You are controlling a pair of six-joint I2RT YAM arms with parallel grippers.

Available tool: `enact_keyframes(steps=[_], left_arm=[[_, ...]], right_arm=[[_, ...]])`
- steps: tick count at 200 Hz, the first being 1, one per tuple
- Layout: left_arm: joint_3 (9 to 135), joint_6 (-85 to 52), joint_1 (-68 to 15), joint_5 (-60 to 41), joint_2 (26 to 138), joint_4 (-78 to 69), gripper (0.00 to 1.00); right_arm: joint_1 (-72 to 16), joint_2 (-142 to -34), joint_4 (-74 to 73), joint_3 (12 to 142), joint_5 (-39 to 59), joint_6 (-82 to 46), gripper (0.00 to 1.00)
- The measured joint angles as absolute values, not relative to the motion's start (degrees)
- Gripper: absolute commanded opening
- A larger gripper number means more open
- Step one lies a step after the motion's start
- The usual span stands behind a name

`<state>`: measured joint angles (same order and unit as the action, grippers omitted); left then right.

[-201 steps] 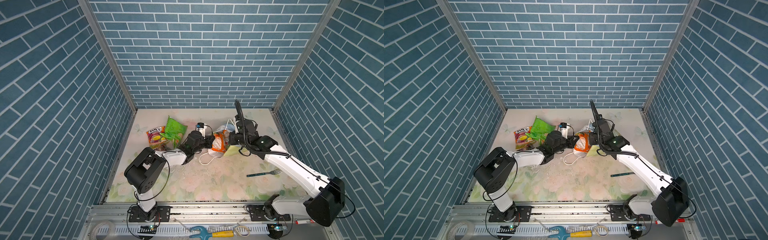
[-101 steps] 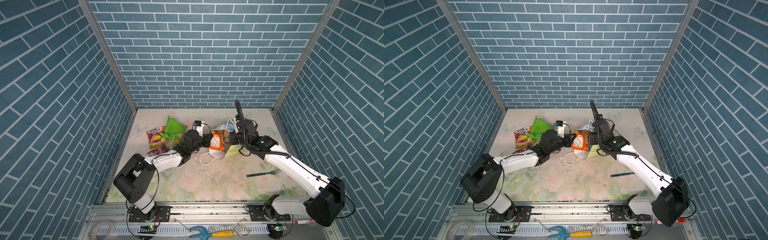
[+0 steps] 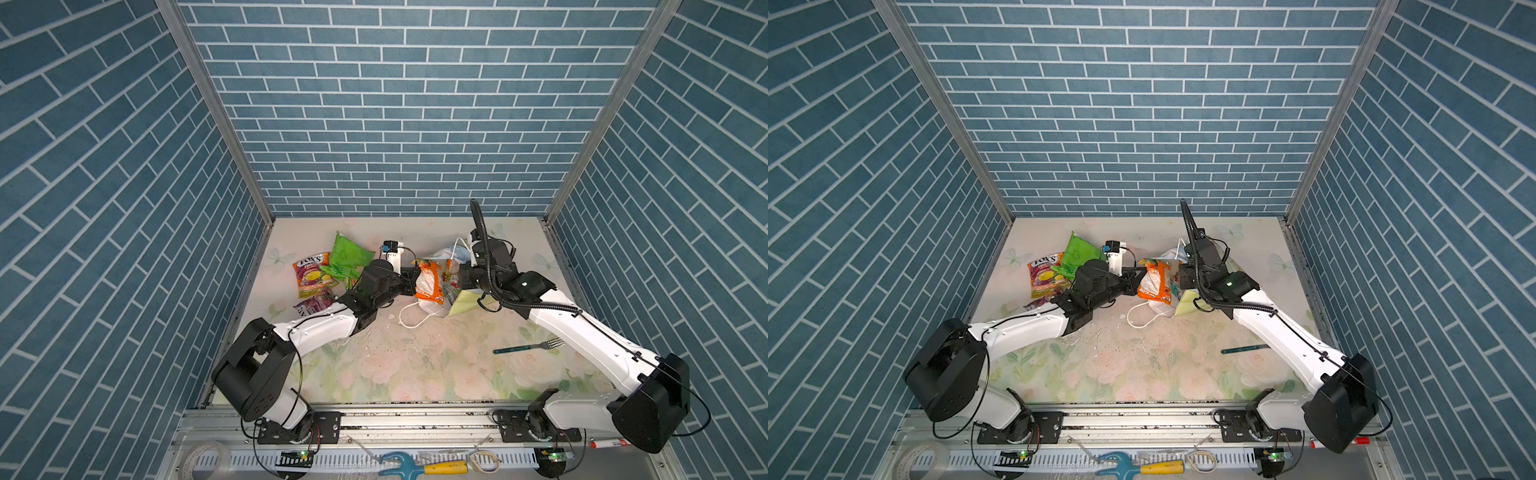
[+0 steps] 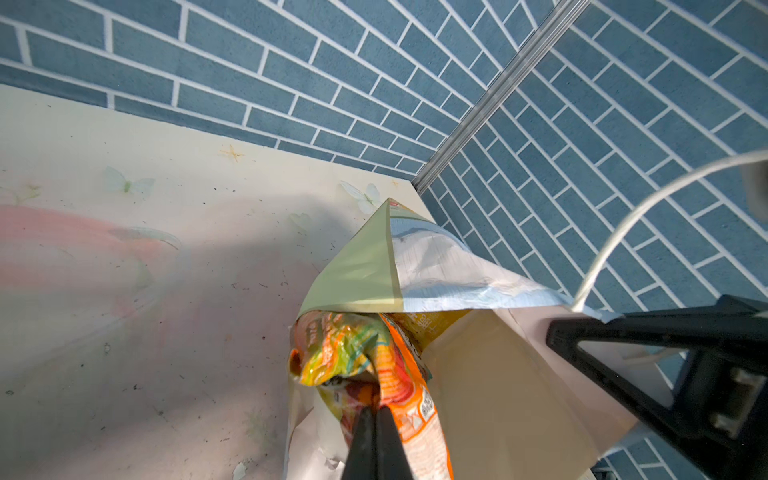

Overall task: Take the snacks out of the paper bag
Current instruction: 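Pull the orange striped packet up out of the paper bag, then carry the orange packet beside the green chip packet and release it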

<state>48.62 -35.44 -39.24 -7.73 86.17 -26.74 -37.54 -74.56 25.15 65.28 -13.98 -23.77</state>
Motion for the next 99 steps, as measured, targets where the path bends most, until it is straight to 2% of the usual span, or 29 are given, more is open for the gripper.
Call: enact_keyframes(steps=[99], left_arm=[[48.4,-33.6,-38.9,-5.5,83.0,-23.3,0.0]], right_arm=[[-37.4,-74.6,25.4,65.2,-15.0,-24.2,0.0]])
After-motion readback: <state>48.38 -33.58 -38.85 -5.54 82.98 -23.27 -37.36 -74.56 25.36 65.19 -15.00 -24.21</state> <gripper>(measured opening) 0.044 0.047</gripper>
